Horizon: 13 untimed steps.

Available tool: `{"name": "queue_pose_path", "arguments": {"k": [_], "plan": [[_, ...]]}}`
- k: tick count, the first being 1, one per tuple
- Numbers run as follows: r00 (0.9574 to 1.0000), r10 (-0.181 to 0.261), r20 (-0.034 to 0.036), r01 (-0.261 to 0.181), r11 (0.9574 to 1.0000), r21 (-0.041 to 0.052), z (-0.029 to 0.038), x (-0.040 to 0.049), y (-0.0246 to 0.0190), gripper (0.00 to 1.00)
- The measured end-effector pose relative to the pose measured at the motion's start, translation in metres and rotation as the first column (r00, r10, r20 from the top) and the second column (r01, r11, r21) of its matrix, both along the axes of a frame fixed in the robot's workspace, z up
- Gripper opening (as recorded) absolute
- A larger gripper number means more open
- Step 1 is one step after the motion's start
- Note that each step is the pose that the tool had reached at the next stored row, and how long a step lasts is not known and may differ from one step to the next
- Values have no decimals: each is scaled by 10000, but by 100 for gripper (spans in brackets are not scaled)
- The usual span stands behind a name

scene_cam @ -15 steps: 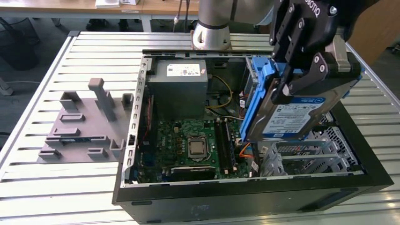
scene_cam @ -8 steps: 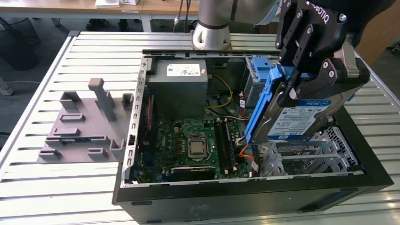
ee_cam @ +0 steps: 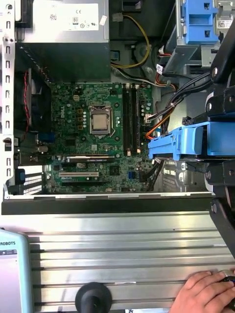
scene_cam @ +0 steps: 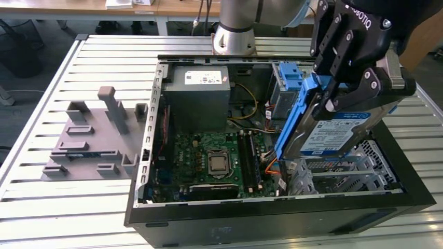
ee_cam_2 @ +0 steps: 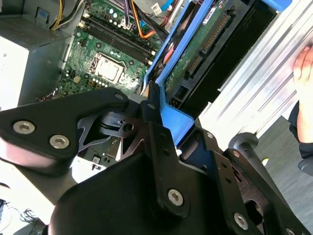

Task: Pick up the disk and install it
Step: 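Insert the disk into the insertion slot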

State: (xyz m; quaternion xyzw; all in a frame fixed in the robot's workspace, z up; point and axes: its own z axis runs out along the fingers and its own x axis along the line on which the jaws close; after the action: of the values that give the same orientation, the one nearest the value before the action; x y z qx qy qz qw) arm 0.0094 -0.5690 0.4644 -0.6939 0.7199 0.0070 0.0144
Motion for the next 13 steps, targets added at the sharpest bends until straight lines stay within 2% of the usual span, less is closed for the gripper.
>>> {"name": "queue_pose_path", "arguments": {"k": [4, 13], "plan": [[10000, 1, 0, -1, 10000, 1, -5, 29, 0, 36], [10000, 1, 0, -1, 10000, 0, -42, 178, -9, 36]]}}
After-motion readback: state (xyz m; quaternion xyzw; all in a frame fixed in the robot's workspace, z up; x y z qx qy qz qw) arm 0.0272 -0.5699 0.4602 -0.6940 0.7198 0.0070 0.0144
